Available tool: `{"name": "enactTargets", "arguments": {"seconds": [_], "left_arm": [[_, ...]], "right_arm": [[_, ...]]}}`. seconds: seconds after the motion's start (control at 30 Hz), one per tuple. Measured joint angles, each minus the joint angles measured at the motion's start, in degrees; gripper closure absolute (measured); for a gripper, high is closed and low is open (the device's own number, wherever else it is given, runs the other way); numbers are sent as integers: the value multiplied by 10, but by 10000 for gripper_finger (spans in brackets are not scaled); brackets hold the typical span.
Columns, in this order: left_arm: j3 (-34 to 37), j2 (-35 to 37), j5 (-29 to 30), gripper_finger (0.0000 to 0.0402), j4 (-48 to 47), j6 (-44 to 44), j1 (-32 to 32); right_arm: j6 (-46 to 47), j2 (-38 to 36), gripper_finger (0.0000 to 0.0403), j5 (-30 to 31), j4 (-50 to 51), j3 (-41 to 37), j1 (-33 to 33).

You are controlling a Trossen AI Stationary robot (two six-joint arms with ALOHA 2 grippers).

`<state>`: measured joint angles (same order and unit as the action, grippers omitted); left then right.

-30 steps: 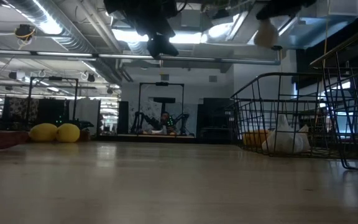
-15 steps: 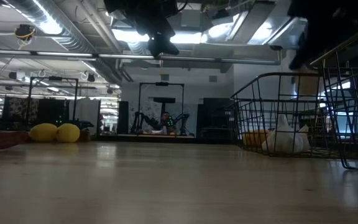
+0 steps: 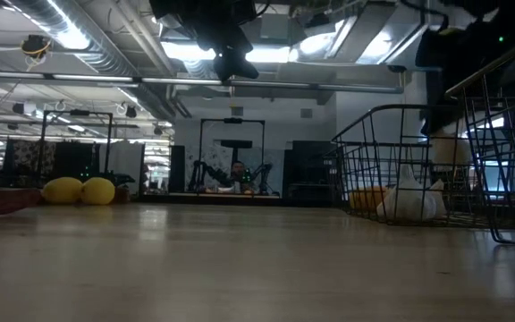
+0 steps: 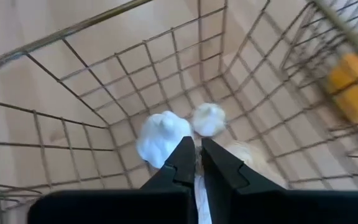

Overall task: Sort produce into baskets
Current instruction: Put the white garlic into the middle wire basket

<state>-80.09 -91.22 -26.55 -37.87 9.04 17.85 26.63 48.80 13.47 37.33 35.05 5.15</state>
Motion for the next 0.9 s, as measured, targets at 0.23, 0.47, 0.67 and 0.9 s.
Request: {"name": "enactTargets", "arguments": {"seconds": [0.23, 0.47, 0.67, 0.9], "left_arm": [[0, 0, 0, 137, 0, 6, 0], [0, 0, 0, 137, 0, 6, 0], [0, 0, 0, 137, 0, 10, 0], [0, 0, 0, 137, 0, 10, 0]], "right_arm": [[-18, -2, 386, -69, -75, -53, -56], [-32, -1, 386, -90, -123, -93, -87], [-51, -1, 386, -105, -140, -116, -90], [-77, 1, 386, -105, -183, -152, -89]]}}
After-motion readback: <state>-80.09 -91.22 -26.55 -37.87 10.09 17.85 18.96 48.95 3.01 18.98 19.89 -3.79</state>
